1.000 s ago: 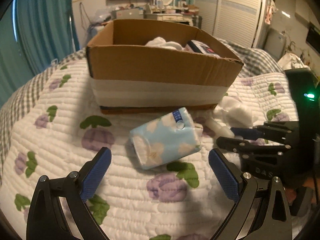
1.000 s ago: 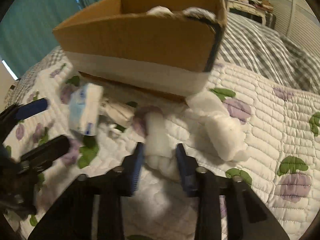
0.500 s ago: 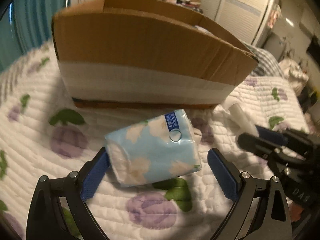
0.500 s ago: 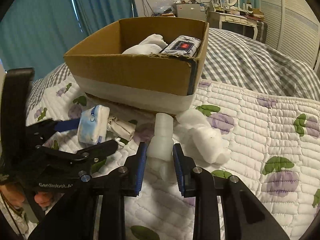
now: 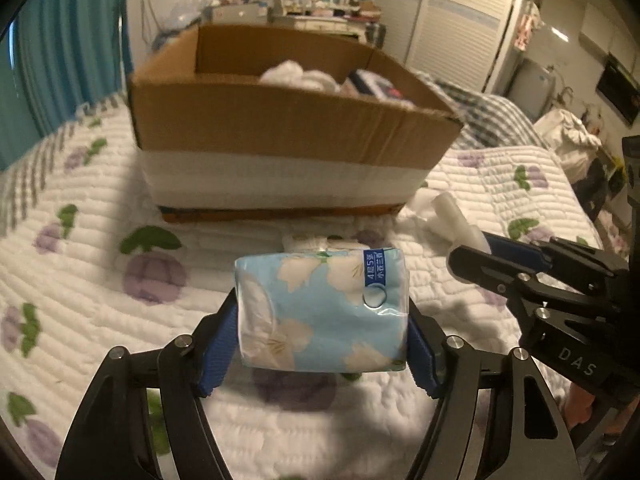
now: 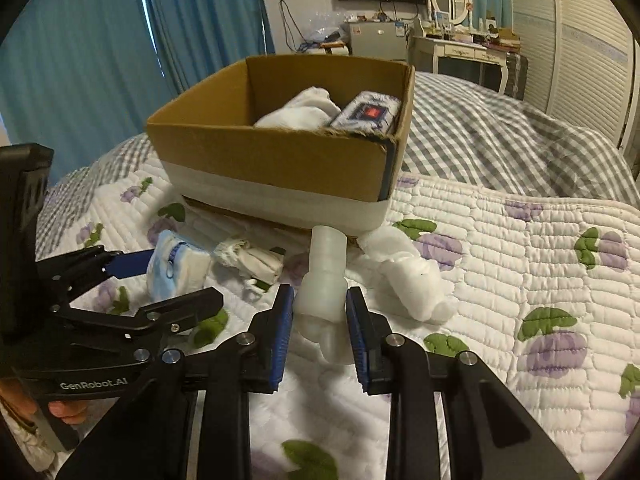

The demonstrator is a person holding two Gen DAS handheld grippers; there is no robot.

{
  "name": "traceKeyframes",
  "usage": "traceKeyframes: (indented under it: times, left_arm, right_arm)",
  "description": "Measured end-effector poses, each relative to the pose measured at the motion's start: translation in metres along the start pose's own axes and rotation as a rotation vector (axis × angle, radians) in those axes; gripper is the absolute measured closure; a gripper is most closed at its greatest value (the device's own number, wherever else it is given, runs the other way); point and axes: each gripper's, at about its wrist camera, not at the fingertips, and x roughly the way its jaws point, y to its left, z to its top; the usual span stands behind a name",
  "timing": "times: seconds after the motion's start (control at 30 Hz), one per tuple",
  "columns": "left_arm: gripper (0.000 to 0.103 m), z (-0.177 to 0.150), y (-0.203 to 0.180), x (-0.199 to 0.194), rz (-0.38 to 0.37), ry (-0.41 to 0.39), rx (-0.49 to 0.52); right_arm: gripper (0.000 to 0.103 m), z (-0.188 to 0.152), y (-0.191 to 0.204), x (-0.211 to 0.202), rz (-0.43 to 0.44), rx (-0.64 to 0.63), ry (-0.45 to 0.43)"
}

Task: Organize soft objects
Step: 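Carry the tissue pack and bottle into the box and open both tools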

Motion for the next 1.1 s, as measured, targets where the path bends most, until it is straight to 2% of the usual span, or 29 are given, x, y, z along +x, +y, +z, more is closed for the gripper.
traceKeyframes:
  times: [0.37,0.53,0.7,0.9,1.1]
  left_arm:
    - [0.032,0.01,-0.003,-0.079,0.06,-0.129,0.046]
    - [0.032,0.022,-0.002,-0.109,0.082,-0.194,0.069]
    - [0.032,0.048,0.0,-0.132,0.099,-0.261,0.095]
    - [0.032,0.083,0.001,-0.135,0.112,-0.317,0.111]
    - [0.032,0.123,0.003,-0.103,0.138,-0.327,0.134]
  right_arm:
    - [0.076,-0.002,0.025,-0.061,-0.024,-0.026,-0.058]
    - [0.076,0.02,0.036,-0.097,-0.033,-0.046,-0.128]
    - [0.076,0.059,0.047,-0.133,-0.027,-0.077,-0.221]
    - [0.076,0.11,0.055,-0.147,-0.013,-0.102,-0.309]
    - [0.076,0.151,0.06,-0.127,0.004,-0.107,-0.334]
